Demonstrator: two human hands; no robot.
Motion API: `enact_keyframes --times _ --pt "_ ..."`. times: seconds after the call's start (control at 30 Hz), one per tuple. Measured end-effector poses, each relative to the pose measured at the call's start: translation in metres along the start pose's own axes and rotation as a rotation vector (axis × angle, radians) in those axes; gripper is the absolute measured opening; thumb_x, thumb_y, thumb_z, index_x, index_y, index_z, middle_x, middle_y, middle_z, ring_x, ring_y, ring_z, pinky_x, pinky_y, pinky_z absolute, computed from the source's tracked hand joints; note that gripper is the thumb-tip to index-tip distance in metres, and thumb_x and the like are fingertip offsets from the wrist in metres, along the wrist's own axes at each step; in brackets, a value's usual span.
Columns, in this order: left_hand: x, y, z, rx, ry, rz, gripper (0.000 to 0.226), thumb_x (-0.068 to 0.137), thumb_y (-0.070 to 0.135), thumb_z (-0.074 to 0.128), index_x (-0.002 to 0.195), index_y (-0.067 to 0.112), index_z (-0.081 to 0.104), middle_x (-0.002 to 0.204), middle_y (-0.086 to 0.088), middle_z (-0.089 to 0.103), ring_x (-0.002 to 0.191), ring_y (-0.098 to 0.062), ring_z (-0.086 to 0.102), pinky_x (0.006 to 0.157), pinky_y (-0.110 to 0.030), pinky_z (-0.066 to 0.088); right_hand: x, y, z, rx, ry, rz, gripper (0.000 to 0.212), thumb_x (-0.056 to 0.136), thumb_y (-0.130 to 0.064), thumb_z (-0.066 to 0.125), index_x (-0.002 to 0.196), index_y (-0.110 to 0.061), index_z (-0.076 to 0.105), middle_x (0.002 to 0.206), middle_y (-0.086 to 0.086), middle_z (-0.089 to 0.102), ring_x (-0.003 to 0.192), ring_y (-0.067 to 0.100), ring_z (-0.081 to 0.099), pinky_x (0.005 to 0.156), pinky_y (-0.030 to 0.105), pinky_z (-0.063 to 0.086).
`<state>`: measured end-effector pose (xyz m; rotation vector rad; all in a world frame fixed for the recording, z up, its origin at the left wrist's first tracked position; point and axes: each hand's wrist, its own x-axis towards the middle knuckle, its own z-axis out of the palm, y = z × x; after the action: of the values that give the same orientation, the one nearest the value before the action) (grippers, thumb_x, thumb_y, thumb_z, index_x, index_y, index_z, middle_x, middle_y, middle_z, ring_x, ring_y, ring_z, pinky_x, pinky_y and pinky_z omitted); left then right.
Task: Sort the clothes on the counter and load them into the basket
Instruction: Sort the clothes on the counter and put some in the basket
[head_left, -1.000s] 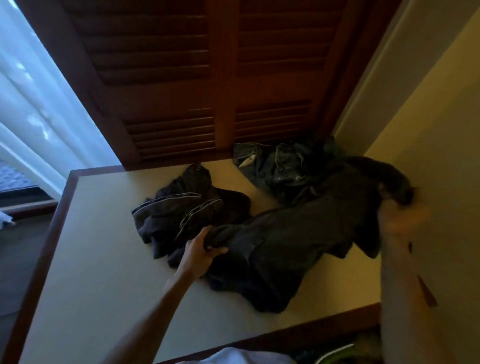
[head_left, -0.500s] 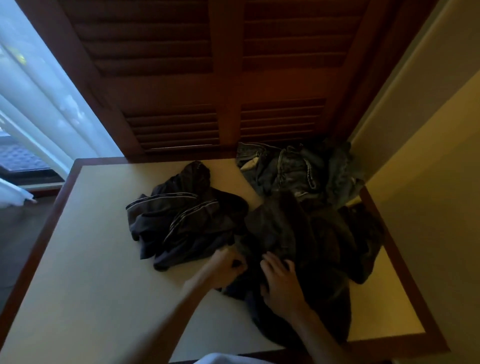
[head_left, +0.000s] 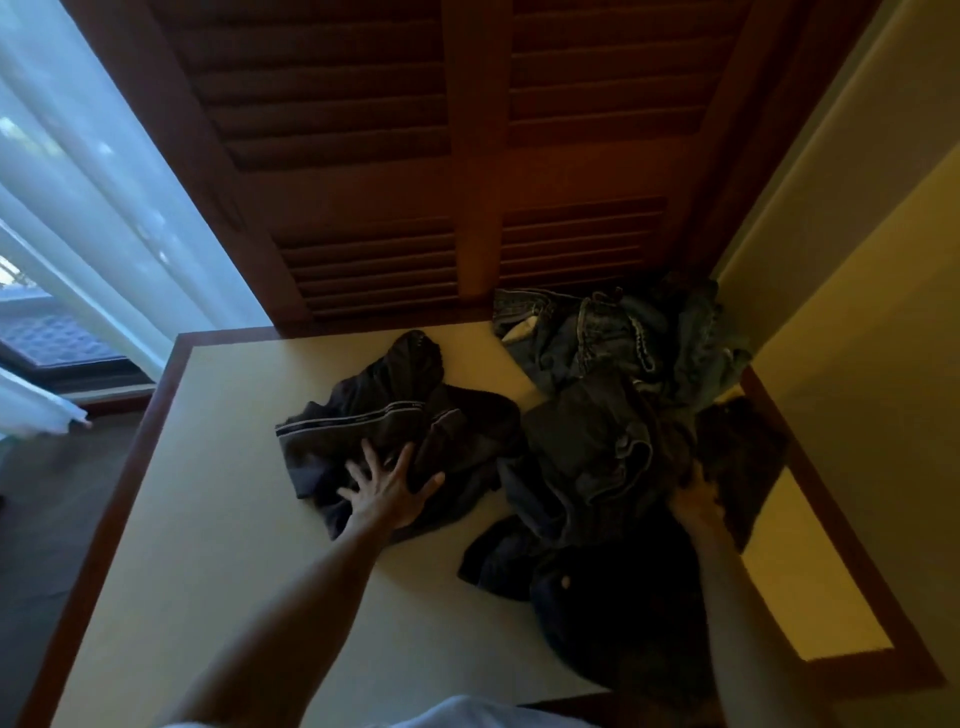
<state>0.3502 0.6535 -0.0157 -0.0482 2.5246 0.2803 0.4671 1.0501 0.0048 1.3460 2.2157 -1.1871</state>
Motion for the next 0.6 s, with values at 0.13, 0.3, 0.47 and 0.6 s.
enact_keyframes --times 0.13,0.3,0.47,0.6 --pt "-0.017 -0.009 0.011 0.126 0.034 0.062 0.068 0.098 0.063 0.047 0.154 0.034 0.024 0.167 -0.021 -0.012 0.149 -0.056 0.000 0.114 -0.071 0.018 -0.033 -0.008 0.053 0.081 0.135 -0.120 0.087 0.084 -0.054 0.056 0.152 -0.006 0.032 0.150 0.025 0.042 0.140 0.046 0.034 0.110 0.050 0.029" --pt "-0.043 -0.060 0.021 0.117 0.211 0.158 0.037 0.104 0.029 0.046 0.140 0.025 0.050 0.158 -0.015 0.024 0.134 -0.045 0.031 0.108 -0.052 0.035 -0.082 -0.014 0.100 0.380 0.164 -0.166 0.038 0.092 -0.005 0.065 0.129 -0.001 0.058 0.126 0.024 0.063 0.119 0.046 0.058 0.095 0.044 0.046" --pt "-0.047 -0.126 0.010 0.111 0.277 0.149 0.043 0.102 0.023 0.050 0.144 0.026 0.048 0.149 -0.015 0.033 0.120 -0.042 0.042 0.096 -0.047 0.043 -0.136 -0.052 0.064 0.571 0.356 -0.389 0.042 0.079 0.008 0.075 0.119 0.000 0.063 0.101 0.013 0.067 0.101 0.033 0.064 0.080 0.040 0.048" --pt "-0.053 -0.164 0.015 0.067 0.330 0.121 0.051 0.091 0.026 0.065 0.141 0.020 0.052 0.135 -0.019 0.045 0.104 -0.044 0.047 0.082 -0.050 0.046 -0.194 -0.092 0.024 0.338 0.693 -0.659 0.048 0.078 -0.015 0.081 0.120 -0.012 0.057 0.110 0.013 0.063 0.102 0.036 0.062 0.078 0.042 0.049"
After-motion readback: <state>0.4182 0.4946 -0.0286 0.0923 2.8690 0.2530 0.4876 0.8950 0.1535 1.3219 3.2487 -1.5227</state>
